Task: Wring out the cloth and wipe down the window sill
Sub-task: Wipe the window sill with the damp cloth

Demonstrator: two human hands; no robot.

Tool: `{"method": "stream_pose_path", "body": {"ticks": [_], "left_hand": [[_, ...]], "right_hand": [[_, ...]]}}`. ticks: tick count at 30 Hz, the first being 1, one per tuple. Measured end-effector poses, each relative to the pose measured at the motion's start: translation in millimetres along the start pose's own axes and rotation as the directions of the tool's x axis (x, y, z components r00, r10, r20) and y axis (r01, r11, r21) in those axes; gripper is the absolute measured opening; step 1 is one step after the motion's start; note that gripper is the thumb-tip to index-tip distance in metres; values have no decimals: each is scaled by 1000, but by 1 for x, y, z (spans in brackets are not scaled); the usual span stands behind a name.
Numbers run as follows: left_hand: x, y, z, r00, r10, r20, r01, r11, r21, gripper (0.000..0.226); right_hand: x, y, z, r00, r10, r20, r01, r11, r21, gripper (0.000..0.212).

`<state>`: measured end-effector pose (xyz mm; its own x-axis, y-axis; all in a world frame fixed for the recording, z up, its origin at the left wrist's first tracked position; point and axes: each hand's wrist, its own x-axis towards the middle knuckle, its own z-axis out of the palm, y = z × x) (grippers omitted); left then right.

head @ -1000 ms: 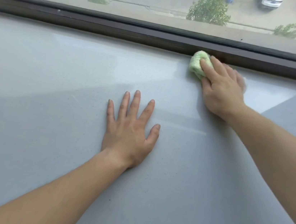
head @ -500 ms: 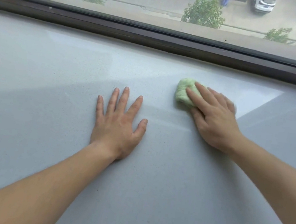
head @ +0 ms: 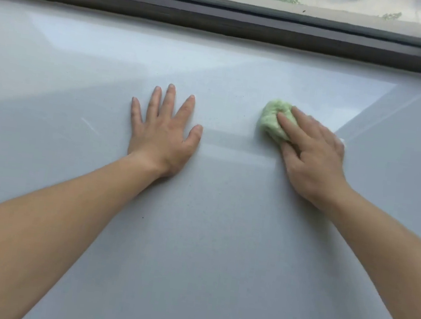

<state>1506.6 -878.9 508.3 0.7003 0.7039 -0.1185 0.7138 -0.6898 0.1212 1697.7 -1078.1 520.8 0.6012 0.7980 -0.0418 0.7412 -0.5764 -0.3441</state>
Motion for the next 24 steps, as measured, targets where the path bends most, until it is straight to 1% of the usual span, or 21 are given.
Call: {"method": "stream_pose_path", "body": {"ticks": [1,2,3,4,6,8,9,10,11,13,14,15,16,17,19,21,22,23,24], "left_hand": [[0,0,0,1000,4,17,-4,1000,15,66],[0,-1,0,999,3,35,-4,1000,26,66],[0,-1,-1,999,-2,51,0,1000,28,66],[0,1,-2,998,-7,61,5,1000,23,65],[-8,5,-3,999,-6,40,6,1000,-5,63],[-29,13,-3,999,39,-14,-40,997,-63,58],[-44,17,-2,997,75,-33,-78,992,-94,55],[-62,20,-2,993,112,-43,-117,986,-122,54],[-80,23,-1,989,144,-41,-148,978,-150,55],[-113,27,0,984,179,5,-174,961,-214,59],[-125,28,1,982,188,31,-176,956,-237,62],[-134,28,3,980,195,49,-178,953,-245,66],[-140,29,5,978,201,60,-182,955,-234,70],[-143,29,7,976,207,69,-190,961,-200,72],[-145,29,12,970,228,80,-220,971,-94,71],[-144,27,15,965,249,87,-249,968,-17,68],[-144,26,16,962,257,94,-259,966,6,68],[-144,26,16,959,264,100,-267,963,22,68],[-144,26,16,957,269,105,-274,961,35,68]], "right_hand": [[5,1,-1,993,114,-42,-114,993,7,51],[2,-7,2,982,174,-69,-174,985,0,52],[-8,-19,7,980,183,-81,-185,983,-17,53],[-25,-31,14,987,139,-78,-142,989,-31,53],[-76,-50,26,999,-43,-20,42,998,-44,53],[-120,-51,26,977,-201,76,204,978,-37,51],[-128,-43,23,964,-242,107,246,969,-33,51],[-128,-33,19,964,-239,113,245,969,-39,51],[-125,-24,16,978,-185,93,190,981,-48,51],[-117,-15,14,1000,14,-5,-14,1000,-24,53],[-118,-21,16,993,113,-43,-113,994,3,54],[-126,-32,20,981,181,-74,-180,984,16,55],[-142,-46,26,976,194,-95,-193,981,13,56],[-163,-61,33,985,145,-90,-146,989,-1,56],[-214,-79,41,999,-36,-10,35,999,-40,55],[-243,-71,38,981,-168,92,174,983,-59,54],[-245,-60,34,979,-176,106,184,980,-71,54],[-241,-49,30,988,-127,89,134,987,-84,54],[-235,-41,27,998,-32,45,36,996,-82,54]]}}
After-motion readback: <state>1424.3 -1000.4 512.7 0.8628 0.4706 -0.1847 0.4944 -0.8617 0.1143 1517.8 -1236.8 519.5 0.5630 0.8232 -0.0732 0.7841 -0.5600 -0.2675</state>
